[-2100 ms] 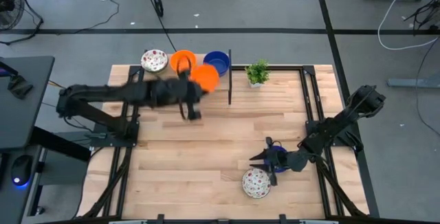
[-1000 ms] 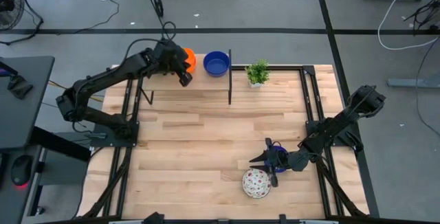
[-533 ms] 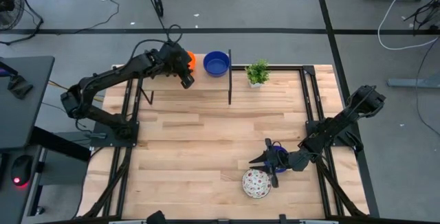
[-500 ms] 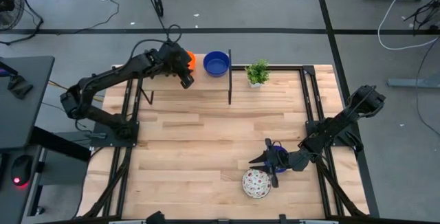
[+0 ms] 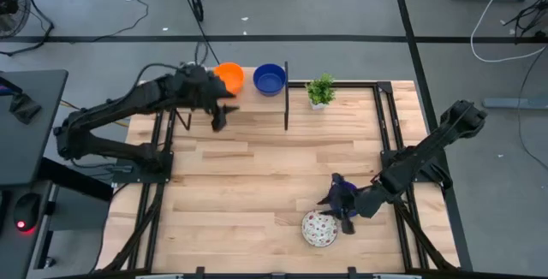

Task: Pick & Place Mini bowls
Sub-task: Stack the blue bowl on top of the stacked blue bowls on the shelf

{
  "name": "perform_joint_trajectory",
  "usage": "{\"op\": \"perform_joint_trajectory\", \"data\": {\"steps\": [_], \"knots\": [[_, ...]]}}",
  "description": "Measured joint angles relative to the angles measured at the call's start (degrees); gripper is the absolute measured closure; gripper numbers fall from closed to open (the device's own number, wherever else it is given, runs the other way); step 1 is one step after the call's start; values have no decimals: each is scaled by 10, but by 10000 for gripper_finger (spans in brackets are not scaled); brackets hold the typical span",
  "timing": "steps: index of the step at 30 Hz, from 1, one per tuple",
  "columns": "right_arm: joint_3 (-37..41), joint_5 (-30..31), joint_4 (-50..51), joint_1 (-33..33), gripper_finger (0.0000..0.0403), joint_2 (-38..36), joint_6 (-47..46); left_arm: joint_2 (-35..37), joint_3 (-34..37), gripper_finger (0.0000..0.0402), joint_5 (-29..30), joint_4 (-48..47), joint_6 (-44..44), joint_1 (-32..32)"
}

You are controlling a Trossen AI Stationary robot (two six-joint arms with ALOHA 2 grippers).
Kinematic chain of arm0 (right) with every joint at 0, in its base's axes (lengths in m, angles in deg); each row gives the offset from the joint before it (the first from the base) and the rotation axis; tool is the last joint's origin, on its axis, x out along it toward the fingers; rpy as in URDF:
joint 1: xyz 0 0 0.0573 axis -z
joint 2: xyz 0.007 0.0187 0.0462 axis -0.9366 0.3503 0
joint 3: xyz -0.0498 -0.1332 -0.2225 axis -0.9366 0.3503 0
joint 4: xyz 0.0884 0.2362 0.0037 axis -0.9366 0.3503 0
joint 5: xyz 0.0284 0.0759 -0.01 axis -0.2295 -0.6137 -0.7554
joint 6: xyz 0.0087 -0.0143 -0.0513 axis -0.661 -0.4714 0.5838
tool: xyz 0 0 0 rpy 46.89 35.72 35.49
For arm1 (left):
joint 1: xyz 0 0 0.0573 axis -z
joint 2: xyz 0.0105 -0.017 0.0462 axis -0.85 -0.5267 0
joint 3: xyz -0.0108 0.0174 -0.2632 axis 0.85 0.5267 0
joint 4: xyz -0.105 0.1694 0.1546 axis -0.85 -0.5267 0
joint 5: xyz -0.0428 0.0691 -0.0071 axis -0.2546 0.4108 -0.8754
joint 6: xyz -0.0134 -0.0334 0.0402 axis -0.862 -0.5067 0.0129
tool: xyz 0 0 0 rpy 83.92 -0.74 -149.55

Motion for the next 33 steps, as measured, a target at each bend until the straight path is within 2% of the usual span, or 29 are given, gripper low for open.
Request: {"op": "perform_joint_trajectory", "data": {"steps": [3, 5, 9, 11, 14, 21, 26, 33], "knots": [[-79, -64, 226, -1, 241, -11, -46, -1, 6, 223, 1, -1, -9, 70], [-118, -103, 349, -7, 228, -11, -61, -1, 34, 230, 5, 38, -20, 113], [-145, -175, 446, -26, 218, -10, -62, -2, 126, 243, 30, 179, -49, 184], [-141, -201, 451, -39, 219, -7, -58, -2, 170, 249, 50, 247, -66, 212], [-131, -206, 451, -60, 226, 1, -57, -2, 233, 257, 77, 327, -95, 245], [-95, -170, 419, -81, 254, 28, -54, -2, 331, 270, 134, 464, -161, 311], [-86, -127, 412, -83, 284, 49, -41, -2, 356, 273, 198, 493, -180, 354], [-86, -120, 397, -82, 341, 74, -9, -21, 357, 273, 251, 515, -180, 397]]}}
